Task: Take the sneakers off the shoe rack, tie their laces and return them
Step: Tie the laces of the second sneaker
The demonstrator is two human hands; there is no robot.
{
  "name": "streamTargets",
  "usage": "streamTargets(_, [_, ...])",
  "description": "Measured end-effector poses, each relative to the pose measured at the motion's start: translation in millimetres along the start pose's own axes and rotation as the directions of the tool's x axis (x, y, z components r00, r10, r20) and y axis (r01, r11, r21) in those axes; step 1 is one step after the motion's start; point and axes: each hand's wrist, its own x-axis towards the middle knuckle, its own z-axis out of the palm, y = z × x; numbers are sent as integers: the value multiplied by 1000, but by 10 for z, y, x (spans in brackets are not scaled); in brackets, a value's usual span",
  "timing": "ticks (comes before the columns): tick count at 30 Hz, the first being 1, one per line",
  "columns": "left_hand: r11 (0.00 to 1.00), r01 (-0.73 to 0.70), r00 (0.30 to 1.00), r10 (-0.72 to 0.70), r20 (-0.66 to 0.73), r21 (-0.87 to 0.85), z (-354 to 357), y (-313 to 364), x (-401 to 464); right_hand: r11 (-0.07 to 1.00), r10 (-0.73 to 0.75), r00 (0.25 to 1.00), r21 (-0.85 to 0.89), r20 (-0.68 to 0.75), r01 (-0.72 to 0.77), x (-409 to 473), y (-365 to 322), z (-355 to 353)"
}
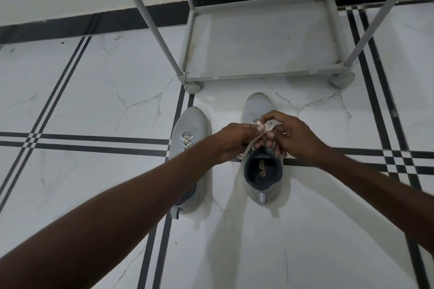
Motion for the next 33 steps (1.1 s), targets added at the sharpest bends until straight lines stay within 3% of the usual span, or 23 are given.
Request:
streamTargets(4, [996, -40, 994, 48, -103, 79, 47, -28, 10, 996, 33, 995, 73, 98, -41, 14, 10, 32])
streamTargets(9, [995, -75, 992, 82, -100, 71, 81, 47, -57, 955, 133, 985, 250, 111, -158, 60, 144, -93])
streamTargets(14, [897, -194, 960, 256, -109, 398, 73, 69, -101, 932, 198, 976, 290, 94, -217, 114, 189, -86])
streamTargets(16, [776, -235, 933, 350, -90, 585, 60, 81, -110, 914, 235, 966, 315, 106, -257, 136, 177, -94])
streamTargets(19, [447, -222, 850, 524, -53, 866, 88, 54, -89, 893, 290, 947, 318, 136, -319, 157, 129, -115])
streamTargets(21, [252, -206, 785, 620, 5, 946, 150, 14, -106, 893, 298, 939, 298, 172, -338, 169, 102, -106])
streamTargets(24, [110, -173, 716, 696, 49, 979, 204, -48, -120, 929, 263, 938, 203, 225, -309, 167, 81, -94])
streamTargets(28, [126, -152, 642, 767, 1, 980, 200, -88, -134, 978, 195, 977, 66, 83, -200, 138, 19, -124])
streamTargets(30, [141, -133, 637, 771, -24, 981, 186, -116, -146, 982, 37, 999, -183, -32, -42, 147, 14, -122])
streamTargets(33, [184, -102, 644, 761, -76, 978, 26, -168, -220, 836, -131, 987, -545, -95, 59, 165, 120, -183])
